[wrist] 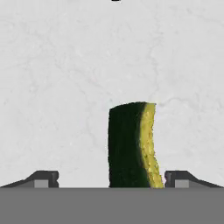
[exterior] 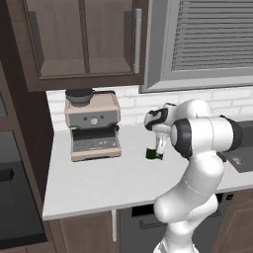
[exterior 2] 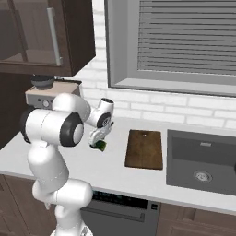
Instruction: Pick up the sponge from the counter and clean the cutting board by briefly scrubbing or pressing down on the cutting board. Once finished, release the sponge.
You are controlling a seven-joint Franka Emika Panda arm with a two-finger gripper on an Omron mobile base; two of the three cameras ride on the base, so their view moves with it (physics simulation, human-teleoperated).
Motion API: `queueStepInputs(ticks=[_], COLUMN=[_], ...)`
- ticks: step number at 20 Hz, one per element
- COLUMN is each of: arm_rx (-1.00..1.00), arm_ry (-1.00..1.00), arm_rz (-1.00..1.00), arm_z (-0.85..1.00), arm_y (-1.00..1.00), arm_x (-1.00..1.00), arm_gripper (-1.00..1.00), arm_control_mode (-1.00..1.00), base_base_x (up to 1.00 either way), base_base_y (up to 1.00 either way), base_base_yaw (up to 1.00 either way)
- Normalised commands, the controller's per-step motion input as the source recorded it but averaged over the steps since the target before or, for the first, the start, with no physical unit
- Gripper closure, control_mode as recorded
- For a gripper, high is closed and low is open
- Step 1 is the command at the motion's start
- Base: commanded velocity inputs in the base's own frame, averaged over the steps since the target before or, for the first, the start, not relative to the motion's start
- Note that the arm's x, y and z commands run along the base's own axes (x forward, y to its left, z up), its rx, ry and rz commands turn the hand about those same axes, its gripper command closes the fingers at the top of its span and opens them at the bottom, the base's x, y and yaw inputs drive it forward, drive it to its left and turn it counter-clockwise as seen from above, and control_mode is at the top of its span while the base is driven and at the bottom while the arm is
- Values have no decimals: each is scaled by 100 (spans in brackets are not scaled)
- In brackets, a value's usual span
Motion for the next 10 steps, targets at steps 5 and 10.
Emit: queueStepInputs(ticks=[5, 10], arm_rx=[0, 2], arm_ry=[4, 0], arm_rz=[0, -8], arm_z=[16, 62], arm_y=[0, -5], arm_x=[6, -60], arm_gripper=[-100, -100], arm_control_mode=[-100, -100], base_base_x=[0, 0], base_base_y=[0, 0], base_base_yaw=[0, 0])
